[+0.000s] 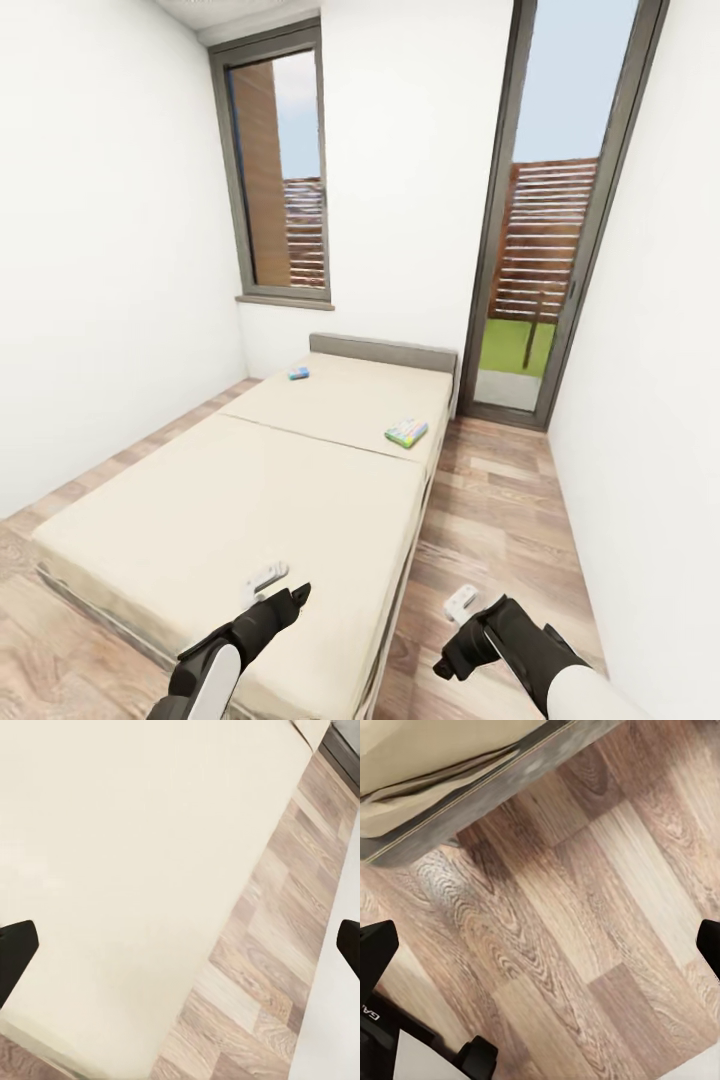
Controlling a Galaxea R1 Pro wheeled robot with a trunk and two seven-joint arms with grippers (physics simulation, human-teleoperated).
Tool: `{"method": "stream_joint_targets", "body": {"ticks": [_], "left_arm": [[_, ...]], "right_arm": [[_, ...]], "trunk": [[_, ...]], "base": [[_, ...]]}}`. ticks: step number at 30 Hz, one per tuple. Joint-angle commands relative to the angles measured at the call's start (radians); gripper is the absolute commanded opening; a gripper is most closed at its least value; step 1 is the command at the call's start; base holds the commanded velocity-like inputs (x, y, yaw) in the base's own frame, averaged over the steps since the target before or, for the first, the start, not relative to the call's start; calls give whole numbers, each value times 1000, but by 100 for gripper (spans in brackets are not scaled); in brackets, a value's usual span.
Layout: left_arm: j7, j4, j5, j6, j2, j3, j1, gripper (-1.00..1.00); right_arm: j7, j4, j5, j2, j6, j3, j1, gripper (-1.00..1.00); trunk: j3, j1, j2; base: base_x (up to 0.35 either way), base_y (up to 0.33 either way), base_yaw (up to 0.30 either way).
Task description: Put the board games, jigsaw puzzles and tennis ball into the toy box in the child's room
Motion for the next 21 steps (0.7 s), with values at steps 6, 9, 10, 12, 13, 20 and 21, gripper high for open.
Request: {"method": "stream_joint_targets", "body": {"ticks": [6,9,10,12,13,20,21], "left_arm": [[9,-1,11,3,0,-1,-1,100],[8,-1,11,3,1,-1,-1,100],[8,-1,11,3,1,-1,-1,100],[8,-1,11,3,1,-1,-1,100],[8,-1,11,3,1,-1,-1,100],[8,-1,10,3,1,-1,-1,100],[8,-1,10,3,1,-1,-1,100]], "right_arm": [[6,-4,10,0,3,1,0,100],[6,-4,11,1,3,1,0,100],[6,-4,11,1,4,1,-1,100],[6,-4,11,1,4,1,-1,100],[5,-4,11,1,4,1,-1,100],[4,-4,11,2,4,1,-1,100],[4,-4,11,2,4,1,-1,100]], "trunk": [[-1,0,-1],[-1,0,-1],[-1,0,-1],[-1,0,-1],[-1,0,-1],[-1,0,-1],[-1,0,-1]], "base": [[0,0,298],[0,0,298],[0,0,298],[0,0,298],[0,0,298],[0,0,298],[0,0,298]]}}
